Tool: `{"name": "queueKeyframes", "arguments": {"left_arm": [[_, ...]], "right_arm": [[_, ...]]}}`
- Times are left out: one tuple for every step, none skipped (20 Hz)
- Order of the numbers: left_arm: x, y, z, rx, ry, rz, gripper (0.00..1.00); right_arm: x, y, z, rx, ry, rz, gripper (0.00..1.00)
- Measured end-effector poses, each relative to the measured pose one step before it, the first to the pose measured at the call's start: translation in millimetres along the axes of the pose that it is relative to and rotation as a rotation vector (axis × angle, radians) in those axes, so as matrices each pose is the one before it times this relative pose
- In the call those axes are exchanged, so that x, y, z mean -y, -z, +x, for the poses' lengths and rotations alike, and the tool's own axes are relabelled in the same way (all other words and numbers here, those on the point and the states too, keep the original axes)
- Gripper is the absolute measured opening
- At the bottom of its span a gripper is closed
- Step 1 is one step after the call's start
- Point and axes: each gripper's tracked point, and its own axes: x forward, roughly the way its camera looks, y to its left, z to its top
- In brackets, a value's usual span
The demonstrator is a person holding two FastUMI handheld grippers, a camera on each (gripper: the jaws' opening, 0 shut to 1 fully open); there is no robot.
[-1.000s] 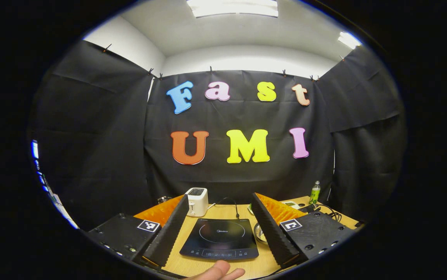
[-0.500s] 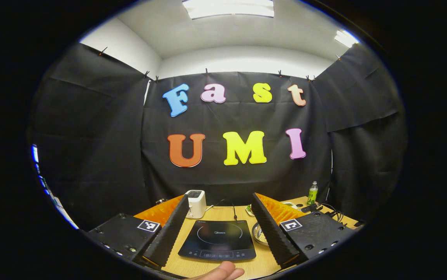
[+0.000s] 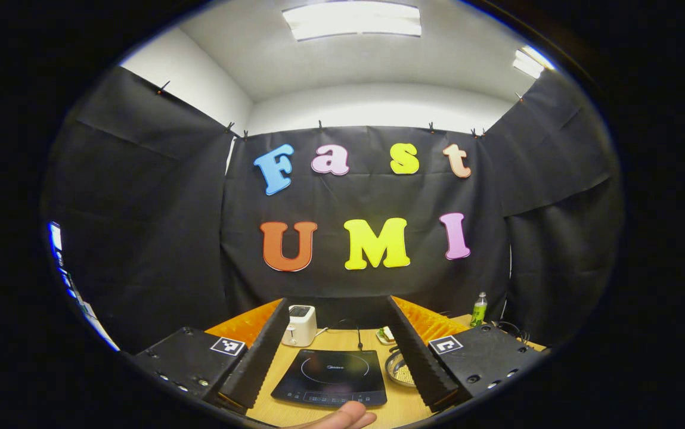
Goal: First push the handle of the pot to place it horizontally, then grasp the pot with both hands and set it on the induction cooktop.
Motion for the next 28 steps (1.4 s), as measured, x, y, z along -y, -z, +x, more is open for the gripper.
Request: {"name": "queueKeyframes", "arguments": {"left_arm": [[1.76,-0.52,-0.12,0.00687,-0.00044,0.00553,0.96],[3.02,-0.89,0.11,0.00420,0.00030,0.00304,0.96],[4.40,0.49,0.52,-0.00051,0.00525,0.00094,0.96],[5.92,-1.36,-0.54,0.00084,0.01170,0.00226,0.96],[4.56,-0.74,0.16,0.00083,0.01008,0.00024,0.96],[5.20,-0.43,0.47,0.00265,0.00938,0.00052,0.96],[4.19,-1.15,-0.59,0.00378,0.00875,0.00006,0.96],[3.17,0.49,-0.04,0.00331,0.00702,-0.00076,0.96],[2.79,-0.26,1.81,0.00202,0.00681,-0.00120,0.96],[3.02,1.21,1.03,0.00138,0.00803,-0.00148,0.96],[2.89,0.45,1.47,0.00162,0.00779,-0.00165,0.96],[3.06,-0.22,1.04,0.00319,0.00739,-0.00162,0.96],[2.95,0.29,1.40,0.00115,0.00904,0.00014,0.96],[3.89,1.54,2.19,-0.00127,0.01012,0.00113,0.96],[3.13,3.69,2.41,-0.00525,0.00897,-0.00140,0.96],[2.31,4.26,2.86,-0.00967,0.00934,-0.00246,0.96],[2.63,4.80,3.70,-0.00897,0.00999,-0.00023,0.96],[1.77,4.15,2.84,-0.00667,0.00801,0.00360,0.96],[-0.61,4.09,3.03,-0.00559,-0.00154,0.00374,0.96],[-1.72,4.59,3.93,-0.00499,-0.00615,0.00295,0.96],[-0.46,3.90,4.91,-0.00599,-0.00166,0.00363,0.96],[1.24,3.41,4.85,-0.00664,0.00194,0.00396,0.96],[0.84,4.72,4.50,-0.00901,0.00060,0.00309,0.96],[1.58,4.26,3.95,-0.00892,0.00211,0.00408,0.96],[0.33,3.80,3.68,-0.00883,0.00032,0.00422,0.96],[0.38,4.23,3.54,-0.00881,-0.00199,0.00189,0.96],[0.52,3.73,4.52,-0.00837,0.00008,-0.00179,0.96],[2.15,2.59,3.11,-0.00713,0.00201,-0.00435,0.96]], "right_arm": [[3.86,-0.71,-0.80,0.00063,-0.00158,0.00385,0.01],[4.99,-0.18,-0.87,0.00259,0.00208,0.00390,0.04],[6.24,-1.08,-1.06,0.00567,0.00595,0.00142,0.04],[5.04,-0.73,-1.46,0.00900,0.00728,-0.00191,0.04],[6.90,-1.44,-1.63,0.01186,0.00919,-0.00440,0.04],[5.38,-1.89,-1.24,0.00898,0.01002,-0.00608,0.00],[6.73,-1.50,0.46,0.00758,0.01536,-0.00859,0.04],[6.26,-0.75,-0.84,0.00741,0.01562,-0.01005,0.01],[6.73,-1.70,0.70,0.00727,0.01722,-0.00979,0.00],[5.35,-1.21,1.00,0.00604,0.01276,-0.00813,0.01],[4.83,-2.08,1.15,0.00540,0.01092,-0.01121,0.04],[4.34,-2.58,1.56,0.00762,0.00676,-0.01194,0.00],[3.51,-2.38,0.60,0.00657,0.00168,-0.01037,0.04],[2.47,-2.22,2.06,0.00819,-0.00069,-0.01464,0.04],[3.98,-2.68,2.38,0.00838,0.00039,-0.01719,0.07],[2.61,-0.83,2.43,0.00400,-0.00754,-0.03098,0.00],[3.94,-1.87,2.62,0.00826,-0.00316,-0.02976,0.01],[5.24,-1.57,2.65,0.01006,0.00131,-0.02661,0.01],[6.04,-1.54,3.21,0.00962,0.00275,-0.02223,0.01],[5.47,-1.19,3.66,0.00609,0.00169,-0.01642,0.00],[4.36,-0.71,3.20,0.00296,-0.00043,-0.01389,0.04],[5.29,-1.64,2.82,0.00419,0.00245,-0.00737,0.04],[7.10,-1.67,2.30,0.00401,0.00614,-0.00102,0.04],[6.90,-2.11,2.66,0.00492,0.01007,0.00349,0.04],[7.43,-1.81,3.88,0.00499,0.01446,0.00817,0.04],[5.82,-1.99,3.37,0.00374,0.01262,0.01466,0.04],[4.03,-1.95,3.62,0.00628,0.01005,0.01010,0.04],[4.47,-4.36,2.59,0.01903,0.01366,0.01590,0.04]]}}
